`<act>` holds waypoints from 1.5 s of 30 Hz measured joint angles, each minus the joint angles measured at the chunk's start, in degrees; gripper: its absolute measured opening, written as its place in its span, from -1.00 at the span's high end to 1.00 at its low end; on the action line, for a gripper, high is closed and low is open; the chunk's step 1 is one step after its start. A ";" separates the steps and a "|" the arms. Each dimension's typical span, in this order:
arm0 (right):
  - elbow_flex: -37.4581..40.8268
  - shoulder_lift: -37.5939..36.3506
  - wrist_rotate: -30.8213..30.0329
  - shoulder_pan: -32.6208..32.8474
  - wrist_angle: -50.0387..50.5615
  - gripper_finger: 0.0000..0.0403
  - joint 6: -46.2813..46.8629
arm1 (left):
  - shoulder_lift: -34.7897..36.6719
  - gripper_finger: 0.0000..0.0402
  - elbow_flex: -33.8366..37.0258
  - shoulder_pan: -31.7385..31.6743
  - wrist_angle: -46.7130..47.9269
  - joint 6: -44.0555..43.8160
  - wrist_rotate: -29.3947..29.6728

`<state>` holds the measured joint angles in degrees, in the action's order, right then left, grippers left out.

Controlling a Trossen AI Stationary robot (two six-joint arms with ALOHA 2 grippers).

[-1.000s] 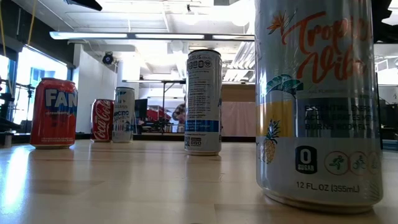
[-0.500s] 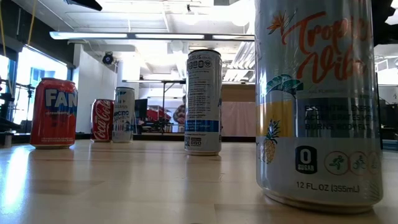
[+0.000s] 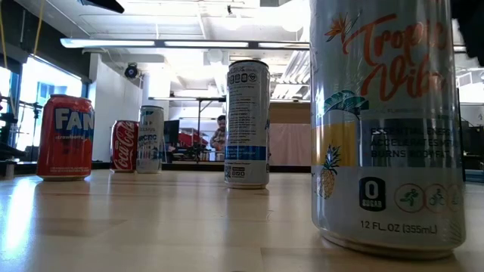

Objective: Place canned beverage on shelf
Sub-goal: Put the white soda can on the shelf

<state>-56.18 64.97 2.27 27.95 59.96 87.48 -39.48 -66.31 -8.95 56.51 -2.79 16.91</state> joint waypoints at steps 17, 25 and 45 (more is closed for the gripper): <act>0.00 0.00 -9.27 23.27 -6.22 0.27 22.07 | 0.01 -0.67 -0.01 0.00 -0.01 0.00 -0.01; 0.00 4.33 -13.92 25.50 -12.30 -0.11 28.05 | 0.00 -0.67 0.00 -0.01 0.00 0.00 0.00; 0.00 6.57 3.10 25.39 -6.43 -0.22 15.79 | 0.00 -0.67 0.00 -0.01 0.00 0.00 0.00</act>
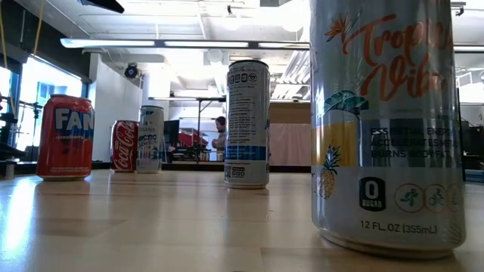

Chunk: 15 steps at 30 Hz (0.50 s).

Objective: Place canned beverage on shelf
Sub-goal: Put the white soda can on the shelf

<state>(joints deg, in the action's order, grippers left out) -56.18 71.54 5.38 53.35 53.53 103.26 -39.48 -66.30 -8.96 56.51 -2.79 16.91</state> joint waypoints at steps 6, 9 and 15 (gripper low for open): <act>0.00 -3.31 2.86 3.98 5.65 -0.22 -0.26 | 0.02 -0.67 -0.02 -0.01 -0.02 0.00 0.00; 0.00 -5.48 1.48 5.56 6.98 -0.22 0.11 | 0.01 -0.67 -0.01 0.00 -0.01 0.00 -0.01; 0.00 -7.59 -0.95 8.65 7.77 -0.22 2.52 | 0.01 -0.67 -0.02 0.00 -0.01 0.00 0.00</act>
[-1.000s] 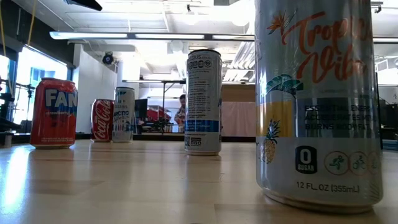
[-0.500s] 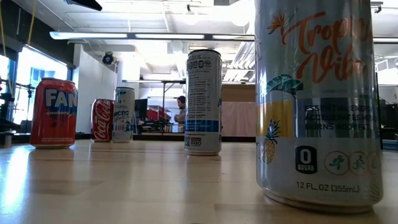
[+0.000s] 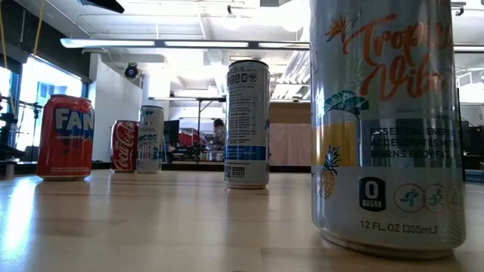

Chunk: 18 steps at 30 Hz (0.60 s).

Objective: Place canned beverage on shelf
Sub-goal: Put the white soda can on the shelf

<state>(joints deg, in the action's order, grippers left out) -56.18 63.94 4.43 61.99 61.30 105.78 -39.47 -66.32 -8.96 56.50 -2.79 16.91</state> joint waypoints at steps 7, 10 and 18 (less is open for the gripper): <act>0.00 -0.01 -2.28 2.67 -0.96 -0.22 -4.06 | -0.01 -0.67 0.02 0.01 0.01 0.00 -0.02; 0.00 -0.41 -4.49 3.16 -0.81 -0.22 -4.17 | 0.01 -0.67 0.00 -0.01 -0.01 0.00 0.00; 0.00 -2.89 -8.71 3.70 -3.45 -0.36 -7.64 | -0.01 -0.67 0.00 0.01 0.01 0.00 0.00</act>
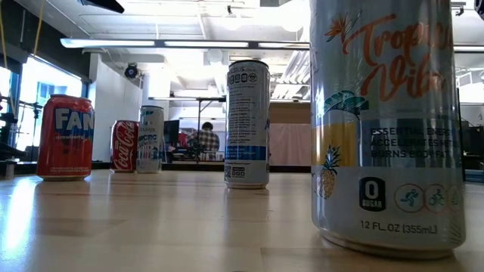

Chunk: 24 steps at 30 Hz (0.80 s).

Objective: Place canned beverage on shelf
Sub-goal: Put the white soda can on the shelf

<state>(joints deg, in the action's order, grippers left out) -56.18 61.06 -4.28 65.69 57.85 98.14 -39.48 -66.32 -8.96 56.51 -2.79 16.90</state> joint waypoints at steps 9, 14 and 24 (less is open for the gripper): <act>-0.02 0.02 5.25 0.00 -5.34 -0.64 2.31 | 0.01 -0.67 0.00 0.00 0.00 0.00 0.00; -0.02 0.02 9.32 0.00 -8.12 -0.65 2.33 | 0.00 -0.67 0.00 0.00 -0.01 0.00 0.00; -0.02 4.21 13.37 -0.01 -10.20 -0.65 2.24 | 0.02 -0.67 0.02 -0.01 0.00 0.00 0.00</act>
<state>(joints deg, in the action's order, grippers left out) -56.21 65.27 9.08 65.68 47.65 100.37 -39.46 -66.30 -8.97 56.51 -2.79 16.91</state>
